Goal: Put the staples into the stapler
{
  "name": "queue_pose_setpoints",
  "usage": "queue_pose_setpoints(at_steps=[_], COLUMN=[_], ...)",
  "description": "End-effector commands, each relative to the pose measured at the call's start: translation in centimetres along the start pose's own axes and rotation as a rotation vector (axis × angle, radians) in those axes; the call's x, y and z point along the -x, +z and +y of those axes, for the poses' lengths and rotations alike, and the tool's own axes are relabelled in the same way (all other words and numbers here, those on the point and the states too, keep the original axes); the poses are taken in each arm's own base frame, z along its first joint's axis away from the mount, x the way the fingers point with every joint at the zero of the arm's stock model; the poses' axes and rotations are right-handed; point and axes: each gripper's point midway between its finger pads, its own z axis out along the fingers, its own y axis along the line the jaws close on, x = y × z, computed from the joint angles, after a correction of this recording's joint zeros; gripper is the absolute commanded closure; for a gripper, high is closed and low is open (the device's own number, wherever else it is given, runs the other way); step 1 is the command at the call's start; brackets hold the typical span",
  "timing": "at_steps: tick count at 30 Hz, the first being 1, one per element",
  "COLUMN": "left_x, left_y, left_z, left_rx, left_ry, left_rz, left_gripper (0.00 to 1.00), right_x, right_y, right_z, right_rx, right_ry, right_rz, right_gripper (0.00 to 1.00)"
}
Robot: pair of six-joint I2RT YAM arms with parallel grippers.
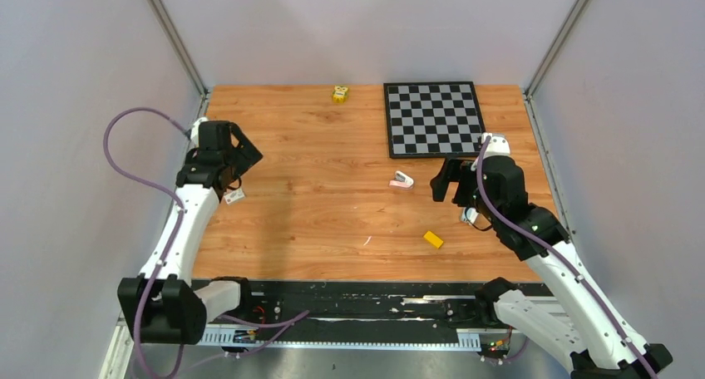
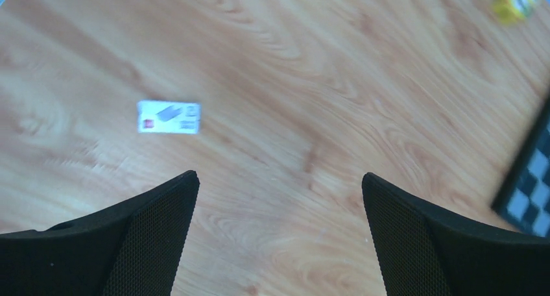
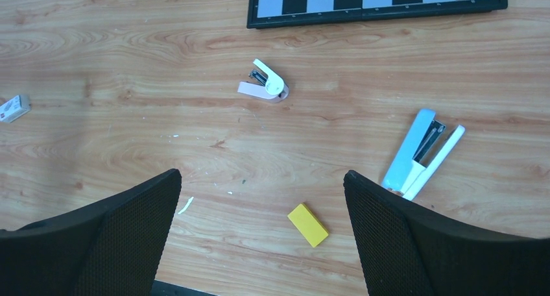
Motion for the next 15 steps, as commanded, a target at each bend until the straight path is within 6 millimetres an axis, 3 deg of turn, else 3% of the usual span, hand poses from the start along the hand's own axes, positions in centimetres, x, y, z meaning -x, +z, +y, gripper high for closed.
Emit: queue_pose_setpoints(at_steps=[1, 4, 9, 15], left_x=[-0.7, -1.1, -1.1, -1.5], left_y=[2.1, 3.6, 5.8, 9.3], left_z=[6.5, 9.1, 12.2, 10.9], left_rx=[0.271, 0.372, 0.503, 0.376], left_ry=[-0.317, -0.439, -0.462, -0.196], left_rz=[0.004, 0.004, -0.056, 0.080], left_gripper=[0.05, 0.08, 0.10, 0.07], right_x=[0.7, 0.8, 1.2, 2.1], right_y=[-0.3, -0.3, -0.6, -1.4], right_z=[1.0, 1.8, 2.7, 3.3], right_rx=[0.071, 0.116, 0.155, 0.192], right_ry=[-0.023, -0.028, -0.019, -0.033], right_rz=[-0.031, -0.032, -0.038, -0.070], right_gripper=[0.00, 0.00, 0.00, 0.00])
